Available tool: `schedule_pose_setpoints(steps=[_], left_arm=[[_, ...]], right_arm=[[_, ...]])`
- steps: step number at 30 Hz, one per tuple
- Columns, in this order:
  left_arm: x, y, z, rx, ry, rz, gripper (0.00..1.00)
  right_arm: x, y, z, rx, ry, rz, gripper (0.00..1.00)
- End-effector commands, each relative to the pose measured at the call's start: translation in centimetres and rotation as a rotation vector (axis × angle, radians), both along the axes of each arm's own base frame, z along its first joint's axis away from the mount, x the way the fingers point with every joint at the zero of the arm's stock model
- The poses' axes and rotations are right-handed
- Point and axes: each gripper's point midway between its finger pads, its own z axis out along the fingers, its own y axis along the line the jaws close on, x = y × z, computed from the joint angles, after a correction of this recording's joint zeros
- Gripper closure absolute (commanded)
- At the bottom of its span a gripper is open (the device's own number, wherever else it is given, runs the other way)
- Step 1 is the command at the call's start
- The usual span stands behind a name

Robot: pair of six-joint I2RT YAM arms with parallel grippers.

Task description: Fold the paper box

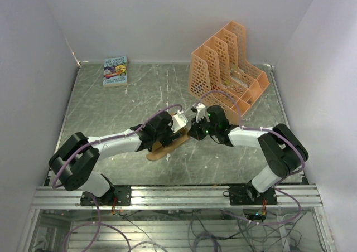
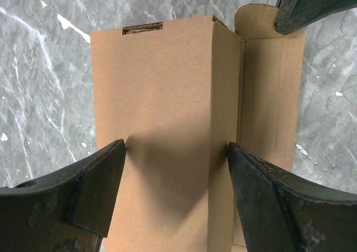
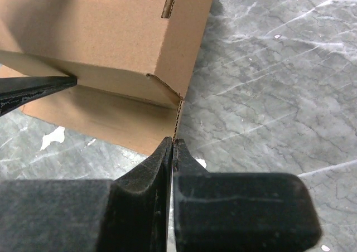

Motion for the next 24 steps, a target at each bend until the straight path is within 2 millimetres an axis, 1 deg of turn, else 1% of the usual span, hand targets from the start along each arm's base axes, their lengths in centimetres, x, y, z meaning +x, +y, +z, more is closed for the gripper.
schedule_pose_setpoints(steps=[1,4,7,10,13,16,18,19,21,22,24], left_arm=[[0.2,-1.0,0.9,-0.025,0.004,-0.016,0.16],[-0.1,-1.8,1.7,-0.070,0.002,-0.046,0.16],[-0.2,-3.0,3.6,-0.155,0.005,-0.062,0.14],[-0.5,-4.2,5.1,-0.215,0.054,-0.066,0.11],[-0.7,-5.1,6.3,-0.274,0.108,-0.056,0.09],[0.2,-5.3,7.2,-0.355,0.166,0.014,0.10],[0.9,-4.9,7.1,-0.390,0.227,0.067,0.16],[1.2,-4.7,6.7,-0.400,0.254,0.090,0.23],[1.7,-4.2,5.3,-0.407,0.321,0.127,0.43],[1.9,-3.8,4.5,-0.410,0.353,0.158,0.49],[2.3,-3.3,3.3,-0.407,0.397,0.204,0.52]], right_arm=[[0.4,0.3,0.9,-0.010,-0.054,0.008,1.00],[0.4,0.2,0.2,-0.027,-0.033,0.001,1.00],[0.5,0.0,-0.5,-0.049,-0.016,-0.009,1.00],[0.7,-0.1,-0.8,-0.060,-0.011,-0.017,1.00],[0.7,-0.2,-0.9,-0.064,-0.010,-0.020,1.00],[0.7,-0.2,-1.1,-0.069,-0.003,-0.022,1.00],[0.7,-0.2,-1.0,-0.067,-0.002,-0.020,1.00],[0.7,-0.2,-1.1,-0.067,-0.001,-0.021,1.00],[0.7,-0.2,-1.0,-0.067,-0.003,-0.018,1.00],[0.6,-0.2,-1.0,-0.067,-0.005,-0.017,1.00],[0.7,-0.2,-0.9,-0.066,-0.008,-0.015,1.00]])
